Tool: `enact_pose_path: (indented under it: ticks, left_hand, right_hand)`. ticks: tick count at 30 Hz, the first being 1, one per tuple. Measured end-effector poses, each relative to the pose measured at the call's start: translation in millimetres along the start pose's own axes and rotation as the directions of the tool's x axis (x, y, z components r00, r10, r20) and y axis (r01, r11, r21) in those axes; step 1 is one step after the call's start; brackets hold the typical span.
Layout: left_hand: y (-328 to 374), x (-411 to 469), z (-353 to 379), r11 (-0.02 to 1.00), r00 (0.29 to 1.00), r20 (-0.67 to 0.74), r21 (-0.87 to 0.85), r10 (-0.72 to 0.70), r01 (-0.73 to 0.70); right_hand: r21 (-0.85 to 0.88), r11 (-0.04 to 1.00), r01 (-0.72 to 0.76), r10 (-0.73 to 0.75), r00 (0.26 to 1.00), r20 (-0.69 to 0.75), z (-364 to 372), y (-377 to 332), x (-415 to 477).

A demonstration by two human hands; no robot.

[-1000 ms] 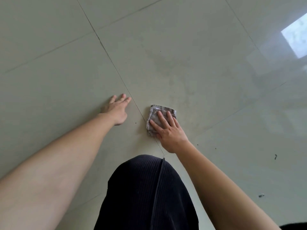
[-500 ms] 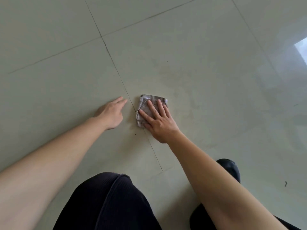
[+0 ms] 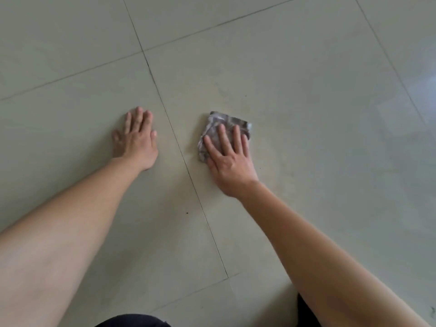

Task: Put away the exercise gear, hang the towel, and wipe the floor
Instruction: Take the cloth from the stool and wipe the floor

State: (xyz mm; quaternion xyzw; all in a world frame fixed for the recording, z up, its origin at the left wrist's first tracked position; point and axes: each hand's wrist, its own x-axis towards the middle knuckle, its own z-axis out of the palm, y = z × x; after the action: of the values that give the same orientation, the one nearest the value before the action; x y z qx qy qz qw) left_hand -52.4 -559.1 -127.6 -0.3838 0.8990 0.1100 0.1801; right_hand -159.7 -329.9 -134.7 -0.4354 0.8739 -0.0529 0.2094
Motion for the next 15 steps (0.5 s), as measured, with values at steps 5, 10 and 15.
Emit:
enact_pose_path:
  ticks: [5, 10, 15]
  left_hand:
    - [-9, 3, 8, 0.999, 0.999, 0.013, -0.008, 0.033, -0.033]
    - [-9, 4, 21, 0.997, 0.998, -0.06, -0.067, 0.035, -0.039]
    - [-10, 4, 31, 0.999, 0.994, -0.104, -0.035, 0.03, -0.034]
  right_hand:
    - [-0.08, 0.909, 0.409, -0.406, 0.912, 0.05, 7, -11, 22]
    - [-0.007, 0.985, -0.171, 0.169, 0.976, -0.14, -39, 103, 88]
    - [0.133, 0.911, -0.391, 0.408, 0.903, -0.136, -47, 65, 98]
